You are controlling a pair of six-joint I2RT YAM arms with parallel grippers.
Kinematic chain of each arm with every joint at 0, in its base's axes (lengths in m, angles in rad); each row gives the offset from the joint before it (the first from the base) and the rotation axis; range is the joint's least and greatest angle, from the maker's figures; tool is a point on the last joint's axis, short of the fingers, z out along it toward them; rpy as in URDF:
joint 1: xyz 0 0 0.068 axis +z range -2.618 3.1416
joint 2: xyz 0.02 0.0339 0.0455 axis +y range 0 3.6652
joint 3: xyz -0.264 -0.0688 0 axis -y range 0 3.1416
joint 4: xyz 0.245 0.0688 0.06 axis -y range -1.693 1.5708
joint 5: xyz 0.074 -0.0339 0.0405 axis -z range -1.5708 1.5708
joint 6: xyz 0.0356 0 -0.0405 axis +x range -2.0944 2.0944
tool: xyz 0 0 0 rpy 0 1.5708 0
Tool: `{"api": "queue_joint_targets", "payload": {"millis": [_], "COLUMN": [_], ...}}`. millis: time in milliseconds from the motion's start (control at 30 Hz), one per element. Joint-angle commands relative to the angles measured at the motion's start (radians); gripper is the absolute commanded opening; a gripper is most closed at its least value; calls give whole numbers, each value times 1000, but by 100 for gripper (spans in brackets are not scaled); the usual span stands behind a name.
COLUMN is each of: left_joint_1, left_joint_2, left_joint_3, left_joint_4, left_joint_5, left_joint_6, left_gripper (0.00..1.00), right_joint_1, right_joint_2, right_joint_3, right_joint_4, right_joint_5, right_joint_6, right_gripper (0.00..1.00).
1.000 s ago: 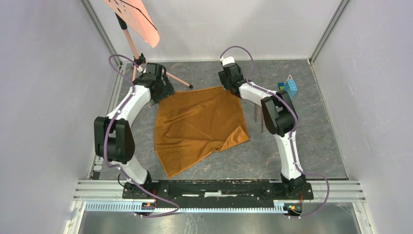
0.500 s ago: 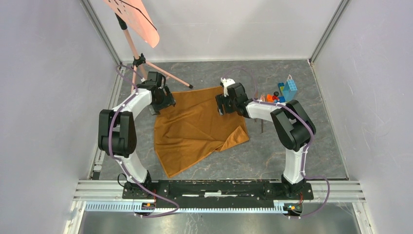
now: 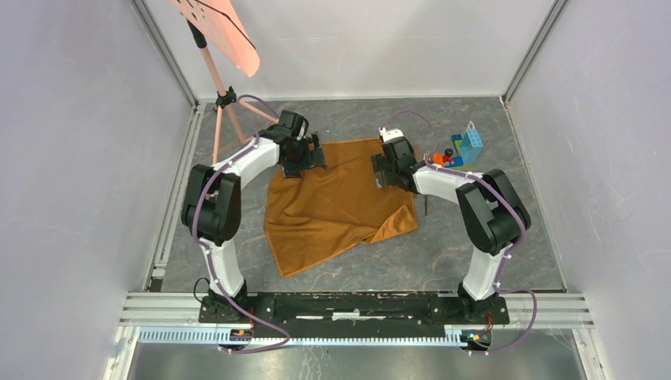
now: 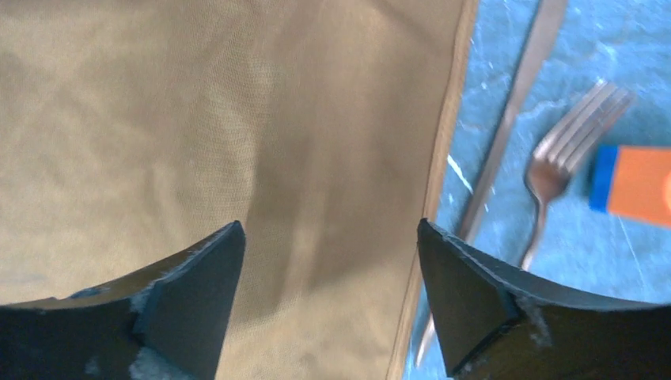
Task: Fold the napkin into a case and place the utensils inside
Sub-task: Flatten out the crumpled napkin at the center of the board.
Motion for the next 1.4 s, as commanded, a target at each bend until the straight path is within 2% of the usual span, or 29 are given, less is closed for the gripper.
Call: {"api": "queue_joint_targets", "payload": {"millis": [0,100,167,300,367,467,533,667,767,833,933,1033,1133,1200,1300,1367], "left_joint_1": [19,19,19,18,14,-4,-7,-40,-92,-115,-141,-149,-148,-147,-138,-135], "left_joint_2": [-213,-345,-430,-544,-600,-690,-710,-654,-587,-569,-593,-609,-580,-537,-486,-475], "left_joint_3": [-67,-210,-307,-477,-538,-603,-649,-669,-639,-647,-702,-739,-753,-744,-741,-731], "left_joint_4": [-39,-38,-37,-50,-69,-124,-128,-166,-312,-360,-363,-358,-361,-401,-421,-427], "left_joint_5": [-59,-49,-63,-64,-68,-174,-167,-99,-161,-169,-166,-198,-221,-242,-242,-254], "left_joint_6": [68,56,20,-134,-195,-248,-264,-318,-425,-463,-547,-598,-626,-645,-645,-644], "left_gripper": [97,96,95,87,85,88,88,88,90,90,89,79,72,69,50,40], "right_joint_1": [70,76,76,79,85,87,85,82,82,82,85,89,89,89,89,89], "right_joint_2": [-151,-207,-256,-321,-348,-339,-326,-361,-402,-423,-470,-542,-621,-662,-738,-785], "right_joint_3": [36,24,-27,-89,-127,-148,-147,-244,-313,-347,-401,-440,-468,-509,-594,-630], "right_joint_4": [-177,-316,-371,-473,-451,-404,-390,-309,-261,-236,-210,-247,-327,-358,-379,-393], "right_joint_5": [165,150,149,172,182,195,174,76,-4,-60,-115,-113,-130,-203,-256,-222], "right_joint_6": [31,147,259,488,524,463,385,267,237,217,191,165,164,195,263,277], "right_gripper": [90,92,98,98,98,98,97,96,94,89,73,55,47,41,41,40]}}
